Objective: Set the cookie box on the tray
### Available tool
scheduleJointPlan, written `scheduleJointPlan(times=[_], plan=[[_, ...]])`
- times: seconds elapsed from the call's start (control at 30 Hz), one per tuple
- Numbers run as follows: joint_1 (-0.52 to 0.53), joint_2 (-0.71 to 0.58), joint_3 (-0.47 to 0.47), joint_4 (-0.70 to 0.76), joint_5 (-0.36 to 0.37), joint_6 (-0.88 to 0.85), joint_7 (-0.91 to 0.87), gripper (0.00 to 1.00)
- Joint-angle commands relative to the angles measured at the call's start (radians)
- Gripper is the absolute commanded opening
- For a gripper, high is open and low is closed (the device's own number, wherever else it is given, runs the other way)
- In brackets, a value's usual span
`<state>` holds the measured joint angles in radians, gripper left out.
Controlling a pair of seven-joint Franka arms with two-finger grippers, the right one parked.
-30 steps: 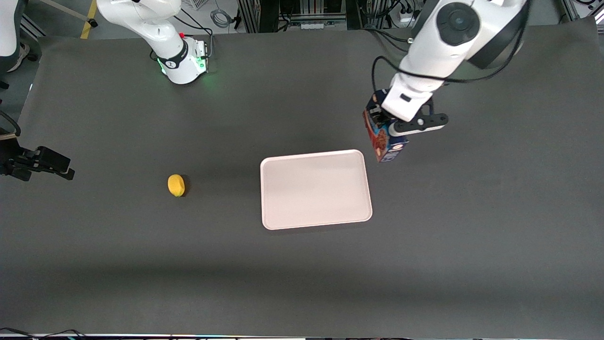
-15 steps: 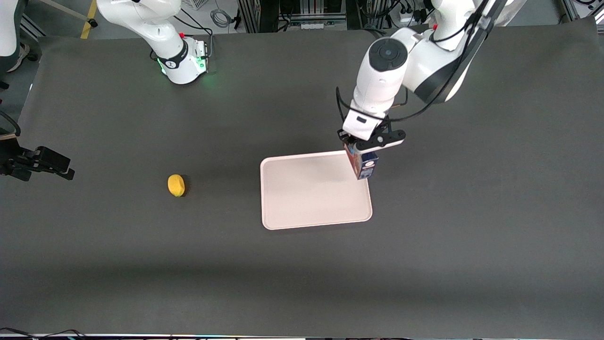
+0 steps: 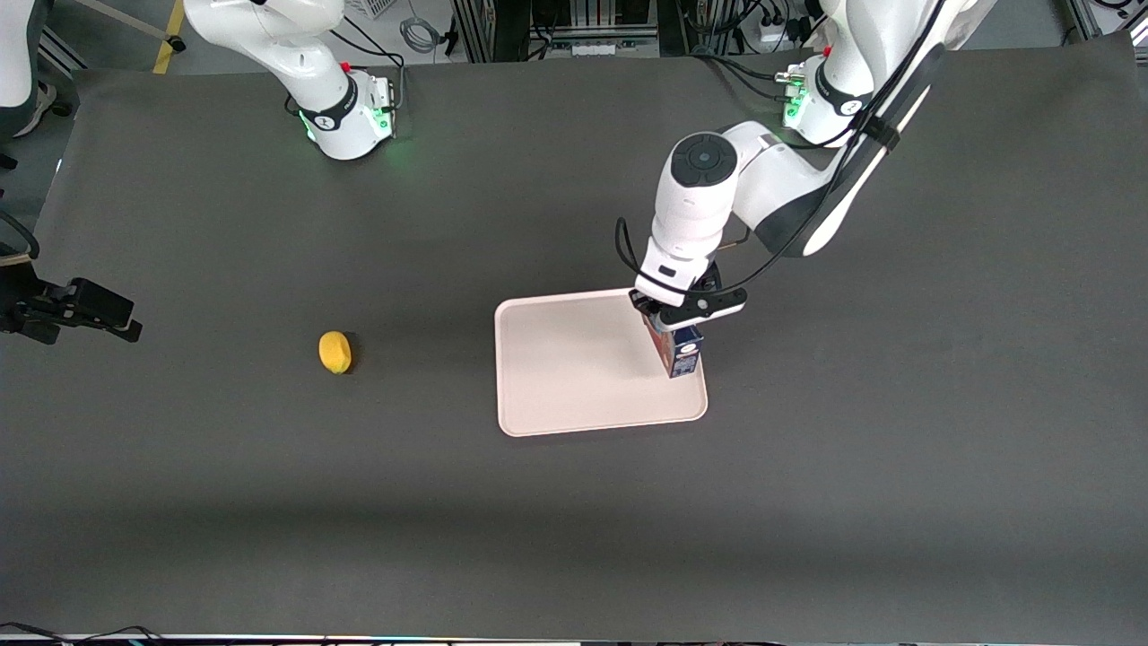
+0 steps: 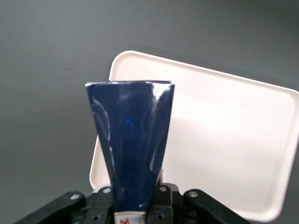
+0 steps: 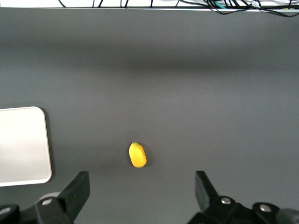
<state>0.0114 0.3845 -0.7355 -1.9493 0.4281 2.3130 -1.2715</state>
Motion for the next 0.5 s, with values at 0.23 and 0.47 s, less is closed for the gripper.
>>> scheduleJointPlan(times=[0.23, 0.47], plan=[[-0.036, 0.131, 0.001, 0.043, 0.251, 0.000, -0.224, 0.06], [-0.041, 0.212, 0.001, 0.062, 0.380, -0.001, -0.212, 0.05]])
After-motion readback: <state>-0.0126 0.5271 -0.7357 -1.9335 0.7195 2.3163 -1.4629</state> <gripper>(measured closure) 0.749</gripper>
